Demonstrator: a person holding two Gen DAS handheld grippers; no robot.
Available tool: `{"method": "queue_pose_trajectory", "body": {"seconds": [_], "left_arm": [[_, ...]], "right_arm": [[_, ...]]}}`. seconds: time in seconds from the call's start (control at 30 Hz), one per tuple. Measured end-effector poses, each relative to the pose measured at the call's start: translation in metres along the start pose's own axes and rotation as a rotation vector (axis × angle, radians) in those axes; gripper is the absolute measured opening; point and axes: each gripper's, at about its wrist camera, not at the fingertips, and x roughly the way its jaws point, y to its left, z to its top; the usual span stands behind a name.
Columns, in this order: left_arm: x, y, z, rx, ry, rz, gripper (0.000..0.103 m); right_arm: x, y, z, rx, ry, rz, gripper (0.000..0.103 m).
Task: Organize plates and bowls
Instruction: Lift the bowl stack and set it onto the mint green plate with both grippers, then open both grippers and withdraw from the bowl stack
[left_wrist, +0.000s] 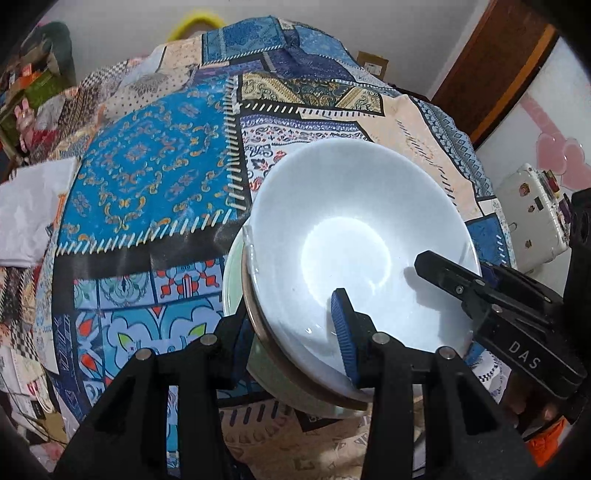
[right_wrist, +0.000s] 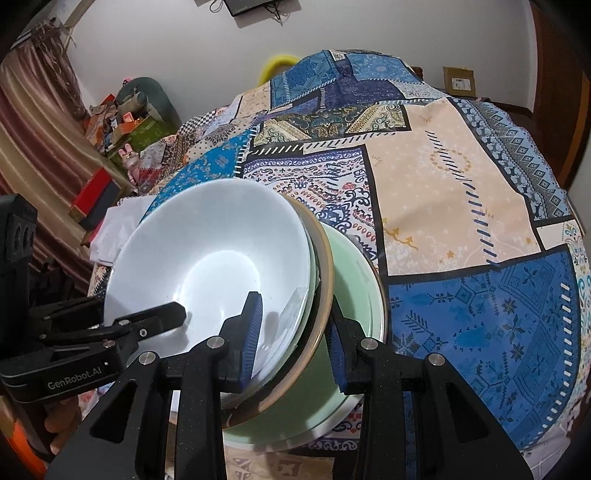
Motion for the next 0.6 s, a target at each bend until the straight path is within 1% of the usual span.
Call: {"method": "queue_pose_trajectory", "body": {"seconds": [0.2, 0.3, 0.43, 0.5, 0.57, 0.6], "left_arm": [[0.001, 0.002, 0.001, 0.001, -0.007, -0.018, 0.040], [-0.002, 0.005, 0.003, -0.012, -0.015, 0.001, 0.040], [-0.008, 0.013, 0.003, -0.055, -0.017, -0.013, 0.042], [-0.013, 0.014, 0.002, -0.062, -0.023, -0.009, 0.042], [-0.022, 0.013, 0.000, -0.059, -0.046, 0.009, 0.042], [-0.031, 0.012, -0.001, -0.054, -0.070, 0.023, 0.042]], "right_arm": [[0.004, -0.007, -0.003, 0.011, 0.003, 0.034, 0.031], [0.003, -0.005, -0.002, -0.008, 0.009, 0.020, 0.031], [-0.007, -0.002, -0.002, -0.024, -0.019, -0.015, 0.031], [-0.015, -0.003, -0.002, -0.020, -0.027, -0.016, 0.031], [-0.024, -0.001, -0.002, -0.024, -0.042, -0.019, 0.032], [-0.028, 0.000, -0.001, -0.026, -0.050, -0.021, 0.032]]}}
